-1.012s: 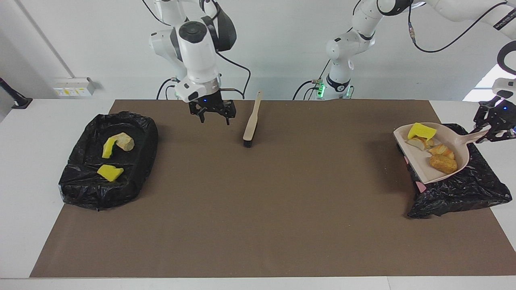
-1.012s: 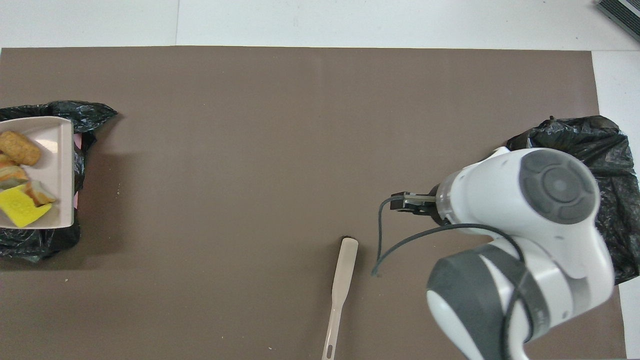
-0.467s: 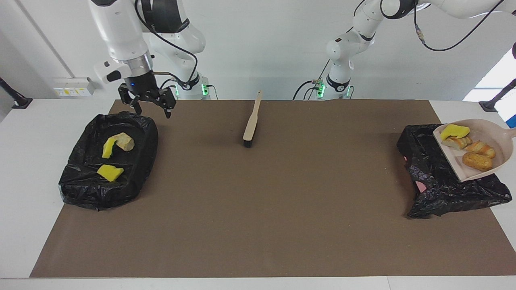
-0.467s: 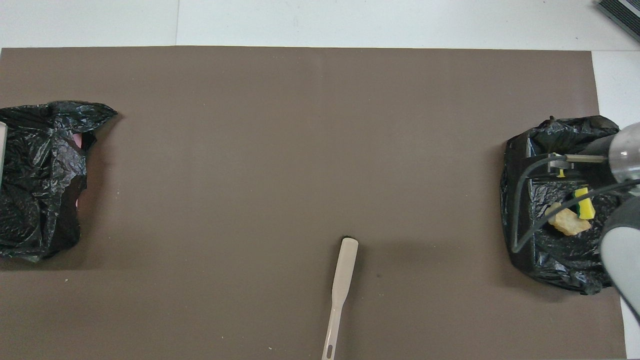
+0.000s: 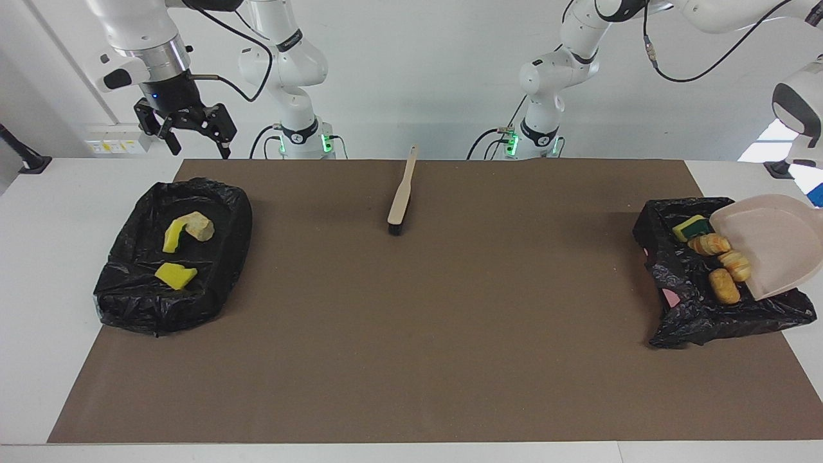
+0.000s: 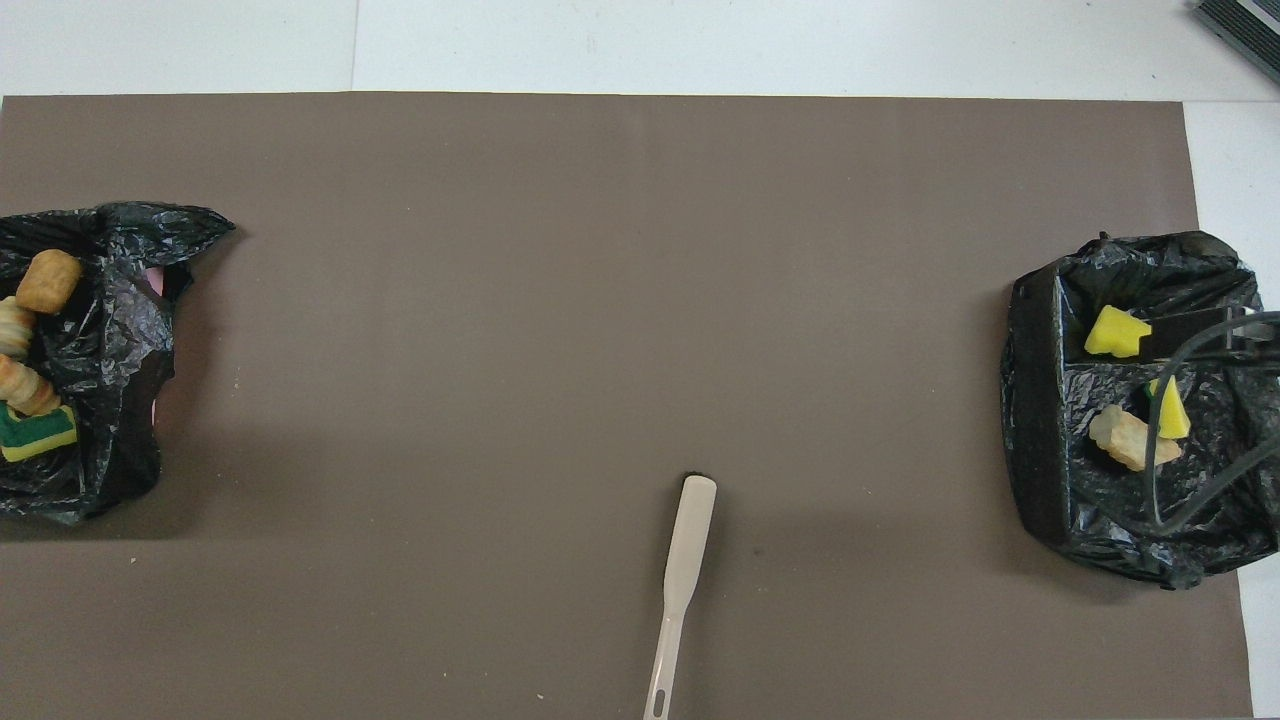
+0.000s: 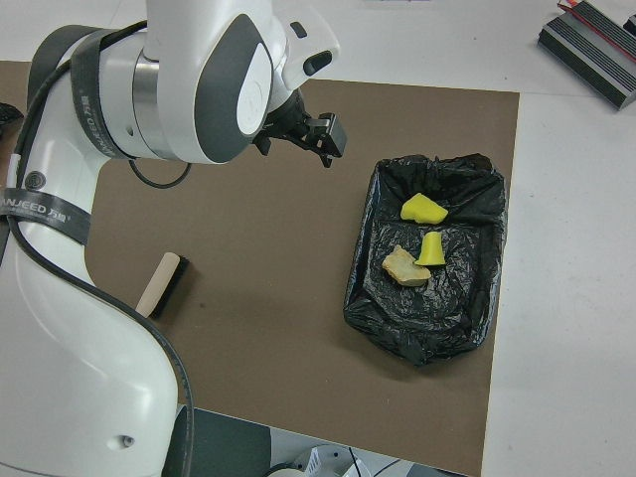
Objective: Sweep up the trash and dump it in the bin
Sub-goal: 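Tip the dustpan into the bag with the left gripper while the right gripper withdraws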
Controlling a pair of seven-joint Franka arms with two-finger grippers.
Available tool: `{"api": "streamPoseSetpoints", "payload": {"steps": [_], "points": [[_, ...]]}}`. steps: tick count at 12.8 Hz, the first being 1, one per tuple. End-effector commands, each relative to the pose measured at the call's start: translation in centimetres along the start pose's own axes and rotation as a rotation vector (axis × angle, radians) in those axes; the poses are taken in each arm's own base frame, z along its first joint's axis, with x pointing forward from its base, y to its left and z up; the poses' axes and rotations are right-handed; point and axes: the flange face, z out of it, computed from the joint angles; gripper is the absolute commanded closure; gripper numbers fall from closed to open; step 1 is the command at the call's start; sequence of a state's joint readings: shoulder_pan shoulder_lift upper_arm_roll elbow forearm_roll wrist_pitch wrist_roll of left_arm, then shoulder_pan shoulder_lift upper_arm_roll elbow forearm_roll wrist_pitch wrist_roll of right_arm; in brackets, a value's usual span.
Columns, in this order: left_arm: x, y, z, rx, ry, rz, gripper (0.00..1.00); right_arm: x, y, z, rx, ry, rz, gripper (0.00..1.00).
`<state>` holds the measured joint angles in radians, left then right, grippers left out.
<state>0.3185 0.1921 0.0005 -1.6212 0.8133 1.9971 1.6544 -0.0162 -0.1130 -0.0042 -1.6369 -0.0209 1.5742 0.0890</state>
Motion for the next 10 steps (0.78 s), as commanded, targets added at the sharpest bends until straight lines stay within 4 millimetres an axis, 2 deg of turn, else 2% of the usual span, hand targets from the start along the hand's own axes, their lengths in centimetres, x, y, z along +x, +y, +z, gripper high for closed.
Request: {"api": "streamPoseSetpoints", "payload": {"steps": [1,2,5,6,8,10], "points": [[-0.5,1.6,-2.6,0.045,-0.105,0.013,1.0,-0.3,0.4,-0.3,0.001,-0.011,-0.007,0.0],[-1.1,1.7,-2.8,0.046,-0.115,0.009,1.0,-0.3,0.3,-0.3,0.001,-0.009,-0.008,0.0],[-2.7,2.5,-5.3,0.061,-0.113,-0.029,1.0,-0.2,-0.3,-0.3,0.002,-0.001,-0.019,0.0],[-2.5,2.5,-5.5,0.052,-0.083,-0.046,1.0,-0.2,-0.5,-0.3,0.002,-0.001,-0.023,0.0],[-3.1,2.6,-6.9,0.056,0.058,-0.14,1.0,-0.2,-0.5,-0.3,0.002,-0.001,-0.02,0.0],[-2.4,2.7,-7.0,0.05,0.172,-0.185,1.0,-0.2,-0.5,-0.3,0.002,-0.001,-0.02,0.0]]}}
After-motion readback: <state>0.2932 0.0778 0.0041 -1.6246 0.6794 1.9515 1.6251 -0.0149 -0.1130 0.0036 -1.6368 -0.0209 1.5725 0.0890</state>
